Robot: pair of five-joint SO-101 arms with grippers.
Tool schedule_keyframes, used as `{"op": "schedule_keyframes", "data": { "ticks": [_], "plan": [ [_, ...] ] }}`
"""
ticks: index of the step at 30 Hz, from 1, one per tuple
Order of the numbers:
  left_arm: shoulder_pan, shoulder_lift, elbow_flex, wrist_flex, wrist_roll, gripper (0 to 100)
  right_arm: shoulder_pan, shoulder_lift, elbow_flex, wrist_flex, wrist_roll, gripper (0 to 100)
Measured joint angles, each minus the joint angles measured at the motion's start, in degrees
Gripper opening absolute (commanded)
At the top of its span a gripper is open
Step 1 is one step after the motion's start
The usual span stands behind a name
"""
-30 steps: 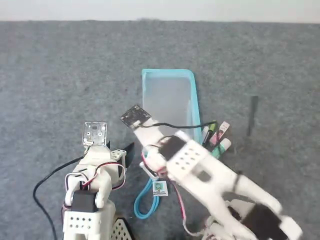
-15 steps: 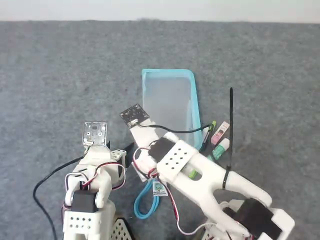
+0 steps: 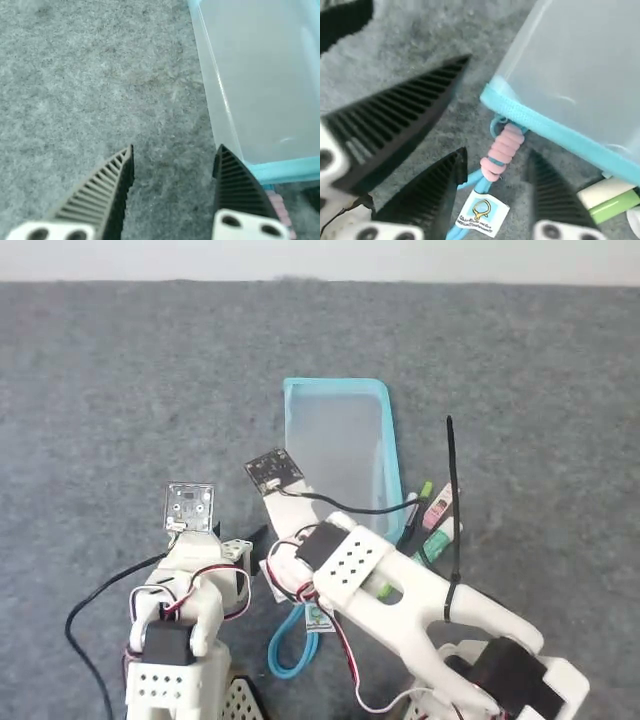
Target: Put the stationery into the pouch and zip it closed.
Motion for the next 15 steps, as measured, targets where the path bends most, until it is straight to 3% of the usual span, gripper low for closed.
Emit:
{"op": "schedule_keyframes", "data": {
  "ticks": [15],
  "plan": [
    [0.0,0.0,0.0,0.0,0.0,25,0.0,0.0,3.9,-2.1,-0.4,21.5]
  ]
}}
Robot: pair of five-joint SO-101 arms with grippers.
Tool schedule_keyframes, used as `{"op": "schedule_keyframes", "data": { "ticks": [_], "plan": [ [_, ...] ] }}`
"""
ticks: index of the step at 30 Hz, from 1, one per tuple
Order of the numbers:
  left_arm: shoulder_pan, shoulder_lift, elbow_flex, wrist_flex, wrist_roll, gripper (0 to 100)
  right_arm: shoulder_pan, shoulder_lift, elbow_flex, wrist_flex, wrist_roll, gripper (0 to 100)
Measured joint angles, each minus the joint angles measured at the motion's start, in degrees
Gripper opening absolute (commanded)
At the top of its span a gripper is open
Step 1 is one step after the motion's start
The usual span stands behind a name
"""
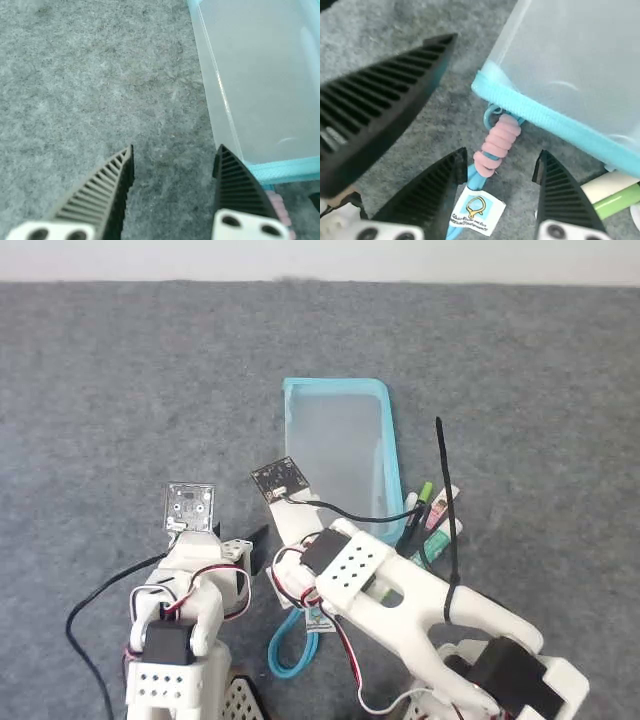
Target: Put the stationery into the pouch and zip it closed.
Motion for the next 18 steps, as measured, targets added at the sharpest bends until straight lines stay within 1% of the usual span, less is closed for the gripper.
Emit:
{"op": "schedule_keyframes", "data": {
  "ticks": [5,11,18],
  "plan": [
    [0.0,0.0,0.0,0.0,0.0,25,-0.1,0.0,0.1,-2.5,0.0,21.4],
    [0.0,0.0,0.0,0.0,0.0,25,-0.1,3.3,0.2,-2.5,0.0,21.3],
    [0.0,0.0,0.0,0.0,0.0,25,-0.1,6.2,-3.7,2.3,0.0,21.2]
  ]
}}
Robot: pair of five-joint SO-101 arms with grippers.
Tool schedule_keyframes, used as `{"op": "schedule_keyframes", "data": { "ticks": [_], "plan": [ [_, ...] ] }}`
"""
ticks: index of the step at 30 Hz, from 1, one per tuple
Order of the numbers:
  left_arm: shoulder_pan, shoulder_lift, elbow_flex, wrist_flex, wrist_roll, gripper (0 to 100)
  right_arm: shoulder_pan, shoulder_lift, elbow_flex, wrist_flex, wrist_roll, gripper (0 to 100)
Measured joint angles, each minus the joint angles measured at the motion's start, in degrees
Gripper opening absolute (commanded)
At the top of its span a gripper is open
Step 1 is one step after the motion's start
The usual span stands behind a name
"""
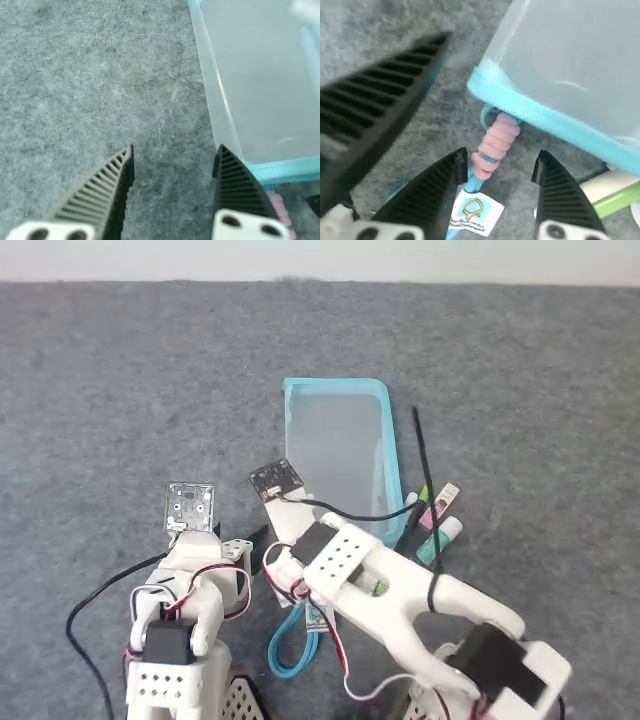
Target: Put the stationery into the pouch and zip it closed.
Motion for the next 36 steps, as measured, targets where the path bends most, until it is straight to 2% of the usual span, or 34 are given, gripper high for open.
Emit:
{"op": "schedule_keyframes", "data": {
  "ticks": [11,13,17,19,26,33,36],
  "plan": [
    [0.0,0.0,0.0,0.0,0.0,25,1.1,7.7,-5.0,0.5,0.0,20.7],
    [0.0,0.0,0.0,0.0,0.0,25,1.6,7.7,-5.3,0.5,0.0,16.2],
    [0.0,0.0,0.0,0.0,0.0,25,5.2,8.5,-5.3,0.5,1.3,1.1],
    [0.0,0.0,0.0,0.0,0.0,25,6.9,8.7,-5.3,0.5,2.5,1.3],
    [0.1,0.0,0.0,0.0,0.0,25,10.5,9.8,-5.4,1.7,11.0,0.7],
    [0.0,0.0,0.0,0.0,0.0,25,20.7,6.3,-8.9,12.1,31.8,0.7],
    [0.0,0.0,0.0,0.0,0.0,25,20.9,0.1,-8.7,13.1,34.8,0.7]
  ]
}}
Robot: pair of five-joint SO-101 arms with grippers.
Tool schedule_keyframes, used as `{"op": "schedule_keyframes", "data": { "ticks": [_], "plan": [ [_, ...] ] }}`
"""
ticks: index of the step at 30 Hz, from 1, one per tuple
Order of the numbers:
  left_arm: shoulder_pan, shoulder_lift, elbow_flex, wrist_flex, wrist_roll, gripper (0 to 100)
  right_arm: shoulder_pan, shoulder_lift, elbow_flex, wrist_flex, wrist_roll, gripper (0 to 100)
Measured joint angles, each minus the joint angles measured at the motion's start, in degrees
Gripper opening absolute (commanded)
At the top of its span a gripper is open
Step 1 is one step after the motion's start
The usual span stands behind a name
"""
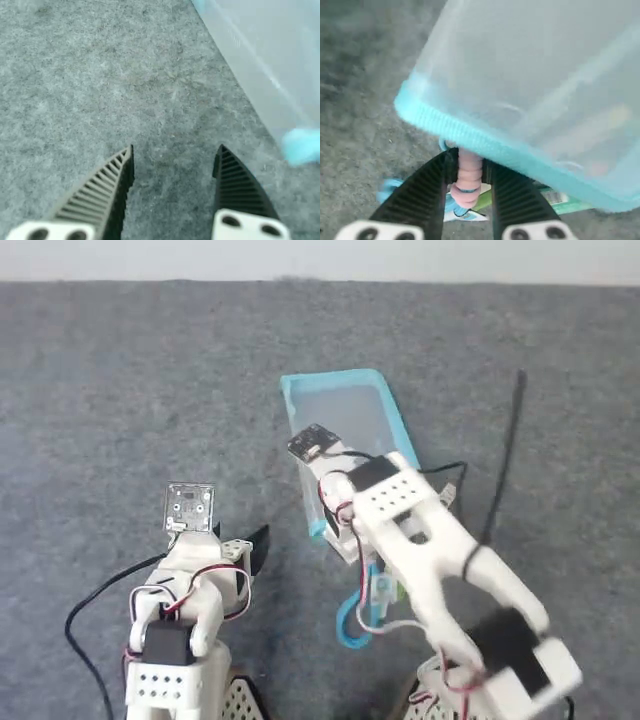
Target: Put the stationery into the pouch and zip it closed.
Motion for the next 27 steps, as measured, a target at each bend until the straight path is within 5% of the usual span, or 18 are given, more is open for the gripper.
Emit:
{"op": "schedule_keyframes", "data": {
  "ticks": [14,20,27],
  "plan": [
    [0.0,0.0,0.0,0.0,0.0,25,-4.3,-25.1,3.6,5.9,15.2,0.7],
    [0.4,0.0,0.0,0.0,0.0,25,-5.0,-26.5,2.0,5.9,7.0,0.7],
    [4.8,0.0,0.0,0.0,0.0,25,-5.1,-26.5,2.0,4.1,6.1,0.7]
  ]
}}
